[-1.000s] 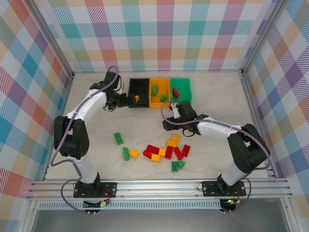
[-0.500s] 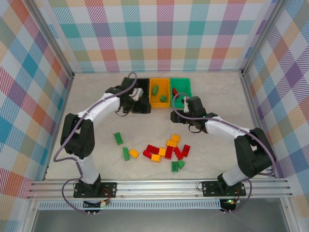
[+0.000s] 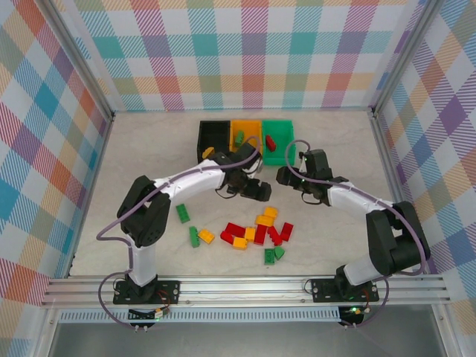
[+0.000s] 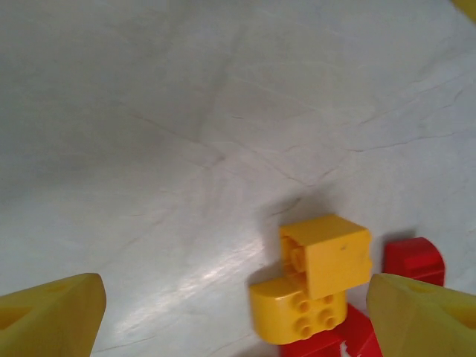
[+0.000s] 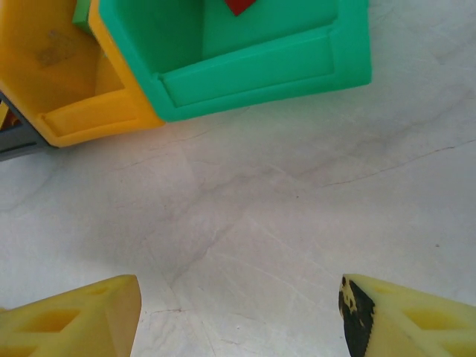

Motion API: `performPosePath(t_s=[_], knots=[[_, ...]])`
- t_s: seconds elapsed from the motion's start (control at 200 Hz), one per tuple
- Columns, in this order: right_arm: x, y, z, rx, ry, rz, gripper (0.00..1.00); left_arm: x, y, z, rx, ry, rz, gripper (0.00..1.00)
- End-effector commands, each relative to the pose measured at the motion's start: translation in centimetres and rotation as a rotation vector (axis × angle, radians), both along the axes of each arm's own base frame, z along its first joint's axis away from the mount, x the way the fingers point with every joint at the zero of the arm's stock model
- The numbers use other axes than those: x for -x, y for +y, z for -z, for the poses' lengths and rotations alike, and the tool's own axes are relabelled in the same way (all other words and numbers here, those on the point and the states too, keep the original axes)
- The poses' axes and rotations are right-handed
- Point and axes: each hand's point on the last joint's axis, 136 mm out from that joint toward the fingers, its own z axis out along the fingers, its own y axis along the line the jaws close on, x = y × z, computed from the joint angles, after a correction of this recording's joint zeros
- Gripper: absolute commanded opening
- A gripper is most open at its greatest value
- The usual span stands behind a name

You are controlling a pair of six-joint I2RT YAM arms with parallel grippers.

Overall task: Sort the legos into containers by color
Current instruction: Pick up the lego from the center of the table.

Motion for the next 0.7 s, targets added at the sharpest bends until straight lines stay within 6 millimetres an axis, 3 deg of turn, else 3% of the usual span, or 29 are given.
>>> performPosePath(t_s=[0.0,0.175,0.385,0.695], knots=[[-0.3,-0.2,-0.4,-0.042,-0.009,0.02,0.71,1.6,-2.2,2.1,-0.027,0.013,-0.02,0.9],[-0.4,-0.9,0.1,-0.057,-0.001,0.054,0.71,2.8,-2.9,3.7,-0.126,-0.008,0.016,0.87],[-0.5,-2.1,0.3,-0.058,-0.008,0.099,0.71,3.7,-3.5,3.9,-0.156,-0.036,0.04,0.86],[-0.5,-1.7,0.5,-0.084,0.009,0.087,0.71,3.1,-4.2,4.4,-0.216,-0.048,0.048,0.86]])
